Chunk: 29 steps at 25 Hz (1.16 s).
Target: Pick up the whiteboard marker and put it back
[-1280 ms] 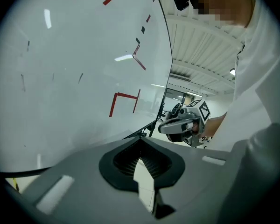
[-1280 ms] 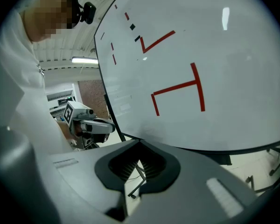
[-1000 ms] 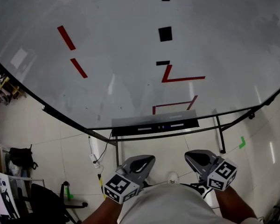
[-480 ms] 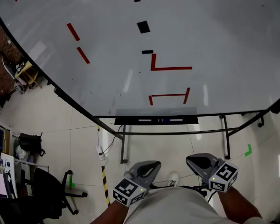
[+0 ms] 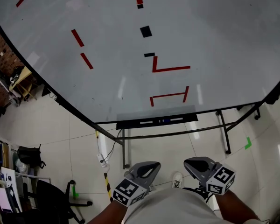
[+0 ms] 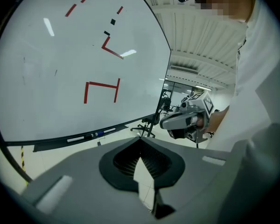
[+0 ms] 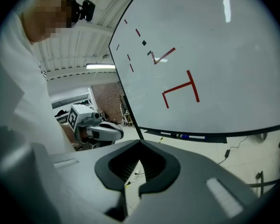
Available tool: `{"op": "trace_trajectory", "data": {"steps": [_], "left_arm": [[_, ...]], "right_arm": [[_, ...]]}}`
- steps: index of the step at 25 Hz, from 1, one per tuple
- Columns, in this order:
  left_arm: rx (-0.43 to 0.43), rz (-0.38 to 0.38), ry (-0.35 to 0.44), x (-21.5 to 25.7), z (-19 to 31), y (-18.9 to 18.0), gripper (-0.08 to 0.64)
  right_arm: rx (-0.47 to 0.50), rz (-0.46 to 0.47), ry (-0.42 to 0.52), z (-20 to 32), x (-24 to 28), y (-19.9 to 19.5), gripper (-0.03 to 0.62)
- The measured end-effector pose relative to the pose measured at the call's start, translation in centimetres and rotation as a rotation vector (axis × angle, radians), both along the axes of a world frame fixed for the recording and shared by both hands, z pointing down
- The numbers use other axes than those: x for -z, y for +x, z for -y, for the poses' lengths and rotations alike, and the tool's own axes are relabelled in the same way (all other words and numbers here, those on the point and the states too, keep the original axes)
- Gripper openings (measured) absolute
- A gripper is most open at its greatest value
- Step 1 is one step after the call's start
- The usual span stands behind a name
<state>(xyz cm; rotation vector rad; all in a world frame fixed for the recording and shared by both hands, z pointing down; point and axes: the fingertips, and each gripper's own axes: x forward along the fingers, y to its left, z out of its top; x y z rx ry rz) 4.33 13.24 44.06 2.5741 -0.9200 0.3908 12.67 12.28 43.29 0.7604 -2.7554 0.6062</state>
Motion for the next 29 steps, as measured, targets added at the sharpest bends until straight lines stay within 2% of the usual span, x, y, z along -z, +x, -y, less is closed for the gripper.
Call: {"op": "trace_trajectory", "data": {"steps": [3,11,29], "left_arm": [[-0.009,-0.023,-0.019,-0.1,-0.4,-1.1,0.017],[-0.053,-0.032,-0.011,-0.1,-0.4,-3.0,0.017],[-0.051,-0.032,-0.002,-0.5,0.2,-4.1,0.017]], "right_arm": [[-0.025,-0.006,-0.006,-0.8,-0.1,-1.1,0.000],[-0.071,-0.029,-0.019,-1.6,-1.0,-2.7,0.000],[-0.050,-0.063,-0.028,-1.5,-1.2,-3.9,0.000]]}}
